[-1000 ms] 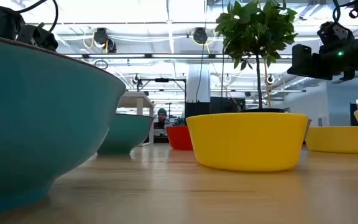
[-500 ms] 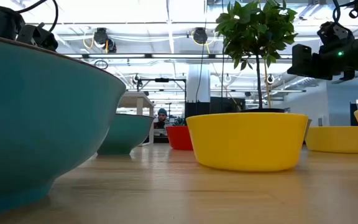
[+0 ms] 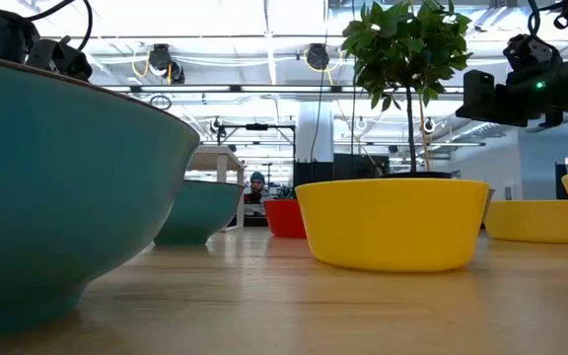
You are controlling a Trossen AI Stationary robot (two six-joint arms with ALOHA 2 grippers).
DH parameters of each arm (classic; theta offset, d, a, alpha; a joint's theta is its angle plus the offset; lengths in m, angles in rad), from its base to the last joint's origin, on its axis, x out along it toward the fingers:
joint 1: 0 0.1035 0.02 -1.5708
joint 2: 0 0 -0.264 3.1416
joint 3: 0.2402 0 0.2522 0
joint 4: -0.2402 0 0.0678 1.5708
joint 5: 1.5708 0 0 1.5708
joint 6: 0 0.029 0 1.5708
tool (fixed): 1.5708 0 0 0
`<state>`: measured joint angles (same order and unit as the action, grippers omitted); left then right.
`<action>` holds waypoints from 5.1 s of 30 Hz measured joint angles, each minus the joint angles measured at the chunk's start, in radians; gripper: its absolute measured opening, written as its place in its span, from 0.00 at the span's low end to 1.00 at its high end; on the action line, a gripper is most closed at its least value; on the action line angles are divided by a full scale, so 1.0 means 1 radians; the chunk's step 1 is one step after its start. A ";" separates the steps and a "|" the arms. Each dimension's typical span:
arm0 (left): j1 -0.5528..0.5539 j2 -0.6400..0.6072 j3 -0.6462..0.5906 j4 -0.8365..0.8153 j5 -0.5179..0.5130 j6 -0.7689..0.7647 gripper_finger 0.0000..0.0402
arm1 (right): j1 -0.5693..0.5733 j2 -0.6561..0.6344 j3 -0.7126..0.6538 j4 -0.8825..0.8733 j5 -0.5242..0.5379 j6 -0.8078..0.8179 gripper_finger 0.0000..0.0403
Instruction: Pick & Place Mini bowls
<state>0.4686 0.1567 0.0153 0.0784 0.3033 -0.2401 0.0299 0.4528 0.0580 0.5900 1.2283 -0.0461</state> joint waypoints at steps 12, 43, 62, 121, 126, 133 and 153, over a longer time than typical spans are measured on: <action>0.000 0.000 0.000 0.000 0.000 0.000 0.09 | 0.000 0.000 0.000 0.000 0.000 0.000 0.40; 0.000 0.000 0.000 0.000 0.000 0.000 0.09 | 0.000 0.000 0.000 0.000 0.000 0.000 0.40; 0.000 0.000 0.000 0.000 0.000 0.000 0.09 | 0.000 0.000 0.000 0.000 0.000 0.000 0.40; 0.000 0.000 0.000 0.000 0.000 0.000 0.09 | 0.000 0.000 0.000 0.000 0.000 0.000 0.40; 0.000 0.000 0.000 0.000 0.000 0.000 0.09 | 0.000 0.000 0.000 0.000 0.000 0.000 0.40; 0.000 0.000 0.000 0.000 0.000 0.000 0.09 | 0.000 0.000 0.000 0.000 0.000 0.000 0.40; 0.000 0.000 0.000 0.004 0.000 0.000 0.09 | 0.000 0.000 0.000 0.000 0.000 0.000 0.40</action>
<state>0.4686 0.1570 0.0154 0.0825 0.3031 -0.2401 0.0303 0.4526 0.0582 0.5900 1.2282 -0.0463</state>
